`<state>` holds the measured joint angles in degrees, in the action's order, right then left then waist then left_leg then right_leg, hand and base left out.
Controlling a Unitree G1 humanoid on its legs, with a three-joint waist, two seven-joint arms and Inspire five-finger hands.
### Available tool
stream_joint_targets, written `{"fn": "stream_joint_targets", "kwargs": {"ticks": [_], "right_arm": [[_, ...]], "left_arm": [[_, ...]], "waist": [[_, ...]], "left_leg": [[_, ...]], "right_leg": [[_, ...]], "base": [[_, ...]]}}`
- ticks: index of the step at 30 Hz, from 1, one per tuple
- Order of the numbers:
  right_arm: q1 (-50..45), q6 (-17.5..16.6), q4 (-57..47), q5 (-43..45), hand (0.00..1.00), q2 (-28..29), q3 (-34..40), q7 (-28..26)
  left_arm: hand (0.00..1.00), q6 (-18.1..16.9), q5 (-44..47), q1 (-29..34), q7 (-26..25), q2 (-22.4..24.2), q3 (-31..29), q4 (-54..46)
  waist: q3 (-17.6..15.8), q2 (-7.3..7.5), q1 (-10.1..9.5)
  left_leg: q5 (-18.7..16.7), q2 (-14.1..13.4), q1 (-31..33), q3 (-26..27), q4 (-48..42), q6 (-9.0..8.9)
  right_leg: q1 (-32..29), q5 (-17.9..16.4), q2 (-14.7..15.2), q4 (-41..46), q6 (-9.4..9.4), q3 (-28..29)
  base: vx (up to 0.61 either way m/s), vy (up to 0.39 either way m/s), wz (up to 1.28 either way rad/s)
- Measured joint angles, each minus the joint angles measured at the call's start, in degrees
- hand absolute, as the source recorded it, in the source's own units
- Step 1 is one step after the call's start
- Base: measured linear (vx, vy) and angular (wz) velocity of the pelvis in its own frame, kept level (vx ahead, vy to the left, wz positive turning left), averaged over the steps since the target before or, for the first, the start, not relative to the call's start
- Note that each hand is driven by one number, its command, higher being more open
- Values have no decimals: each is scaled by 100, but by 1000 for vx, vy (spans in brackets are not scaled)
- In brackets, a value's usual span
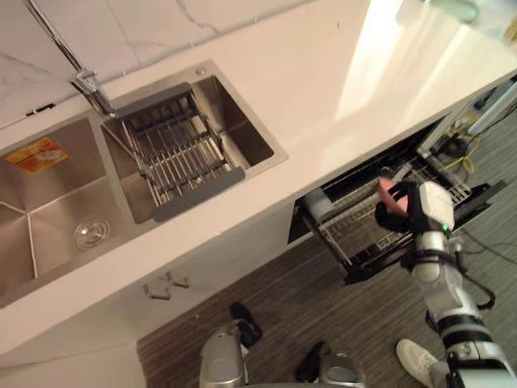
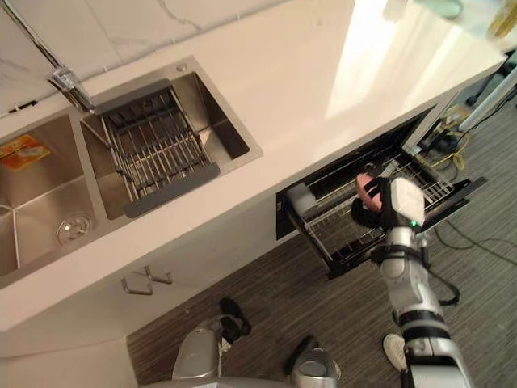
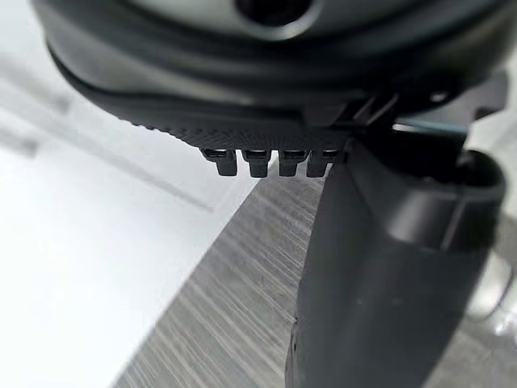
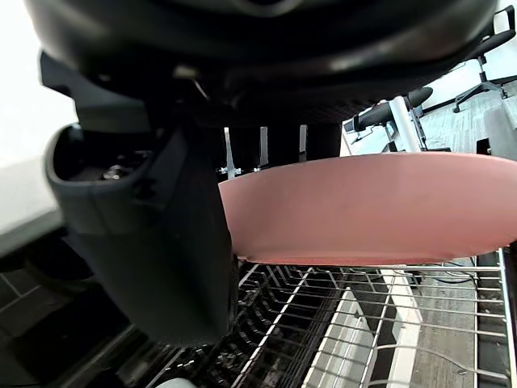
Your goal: Walk over to the sink, pick up the cup, carry it to the dishwasher, place the cup inside the dishwasher, then close the dishwasher door
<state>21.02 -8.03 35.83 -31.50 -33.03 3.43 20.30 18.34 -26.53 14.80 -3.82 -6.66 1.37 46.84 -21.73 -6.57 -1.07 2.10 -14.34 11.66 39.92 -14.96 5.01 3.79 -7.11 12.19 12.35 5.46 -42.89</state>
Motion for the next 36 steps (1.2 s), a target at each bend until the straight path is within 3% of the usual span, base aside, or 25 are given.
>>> {"fn": "stream_joint_targets", "kwargs": {"ticks": [4,10,11,20,27,31,36], "right_arm": [[400,2,133,68,0,-104,-109,202],[844,268,419,94,0,-133,-394,202],[949,361,432,86,100,-165,-396,203],[1437,1014,894,516,100,-284,-646,227],[1438,1143,1049,807,100,-229,-575,387],[1267,936,703,1150,100,-19,-173,502],[207,237,-1276,2268,100,790,529,538]], "left_arm": [[100,-70,804,-269,-117,-137,123,19],[100,-696,2219,-588,-114,-193,96,32],[100,-798,2311,-654,-121,-167,91,33],[100,-678,2198,-994,-319,-111,-117,111],[100,-490,2207,-1072,-328,-100,-109,102],[100,-481,2206,-1071,-329,-99,-147,72],[100,-332,2117,-963,-335,-65,-392,-4]], "waist": [[-236,-65,-63],[-310,-115,-225],[-322,-127,-243],[-413,-131,-395],[-431,-129,-423],[-456,-90,-419],[-500,79,-268]], "left_leg": [[11,25,255,-2,-12,18],[13,66,528,-238,-50,21],[20,82,607,-329,-51,10],[39,171,806,-457,-39,-10],[128,210,812,-497,71,-25],[139,193,686,-467,72,-32],[135,162,330,-318,93,-44]], "right_leg": [[-370,-46,108,205,-23,97],[-587,-69,130,263,4,99],[-633,-90,138,279,10,57],[-816,-202,257,454,36,-10],[-886,-254,295,578,12,-13],[-818,-290,310,655,-8,34],[-637,-343,324,683,-15,226]], "base": [[2,38,-9],[60,-17,3],[26,-19,11],[18,-4,6],[0,0,0],[-23,-10,-4],[-53,-14,-15]]}}
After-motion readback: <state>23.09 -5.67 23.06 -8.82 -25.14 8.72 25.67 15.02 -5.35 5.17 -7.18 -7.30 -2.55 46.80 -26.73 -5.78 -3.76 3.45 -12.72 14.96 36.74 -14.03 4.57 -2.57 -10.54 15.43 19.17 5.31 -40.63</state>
